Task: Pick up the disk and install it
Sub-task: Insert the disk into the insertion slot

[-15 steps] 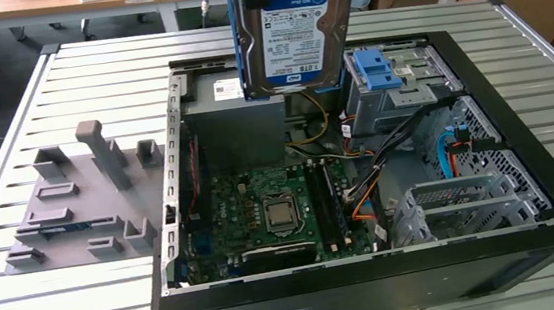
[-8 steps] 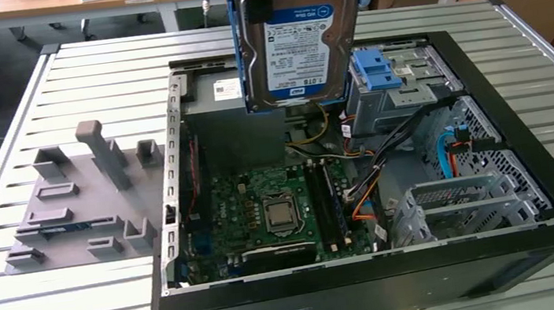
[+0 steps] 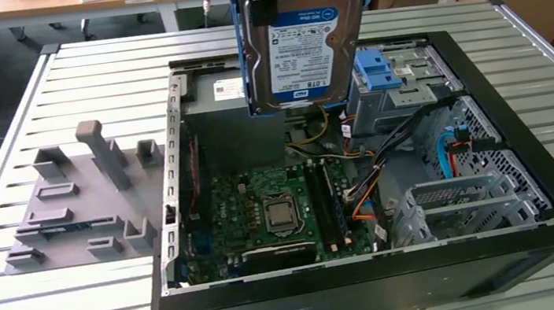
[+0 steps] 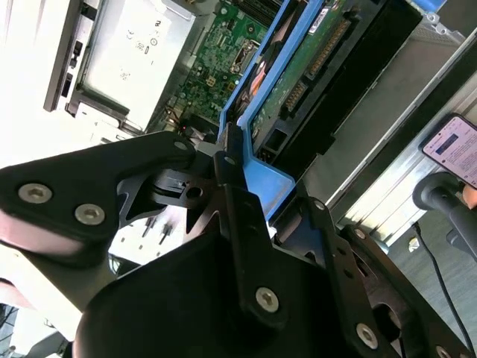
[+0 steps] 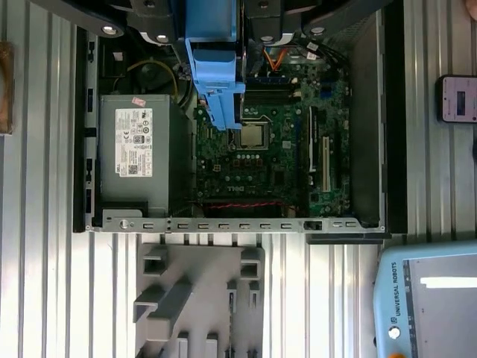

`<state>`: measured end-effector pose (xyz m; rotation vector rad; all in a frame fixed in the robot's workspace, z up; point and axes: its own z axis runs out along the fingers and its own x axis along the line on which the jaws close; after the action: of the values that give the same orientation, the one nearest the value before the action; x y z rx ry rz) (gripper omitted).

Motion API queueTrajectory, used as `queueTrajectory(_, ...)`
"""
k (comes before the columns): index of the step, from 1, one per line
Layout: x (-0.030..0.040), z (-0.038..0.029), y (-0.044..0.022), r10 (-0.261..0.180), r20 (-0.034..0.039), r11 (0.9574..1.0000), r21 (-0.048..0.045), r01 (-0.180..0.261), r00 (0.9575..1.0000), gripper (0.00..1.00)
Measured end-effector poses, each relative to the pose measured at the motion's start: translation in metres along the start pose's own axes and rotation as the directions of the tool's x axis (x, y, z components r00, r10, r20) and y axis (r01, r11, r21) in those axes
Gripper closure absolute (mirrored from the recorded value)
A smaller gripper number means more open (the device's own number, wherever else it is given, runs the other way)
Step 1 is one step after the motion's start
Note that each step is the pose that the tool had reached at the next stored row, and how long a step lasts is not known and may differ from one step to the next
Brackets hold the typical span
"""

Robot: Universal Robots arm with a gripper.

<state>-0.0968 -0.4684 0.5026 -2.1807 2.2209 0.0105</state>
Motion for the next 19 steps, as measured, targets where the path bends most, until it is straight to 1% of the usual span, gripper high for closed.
queueTrajectory(14,0.0000,0.0000,-0.0004,0.000,0.0000,1.0000,-0.0002,0.000,1.0000,0.64)
queueTrajectory(16,-0.0001,0.0001,-0.0023,0.000,-0.0001,1.0000,-0.0007,0.000,1.0000,0.64)
queueTrajectory(19,-0.0001,0.0006,-0.0076,0.000,-0.0002,1.0000,-0.0035,0.000,1.0000,0.64)
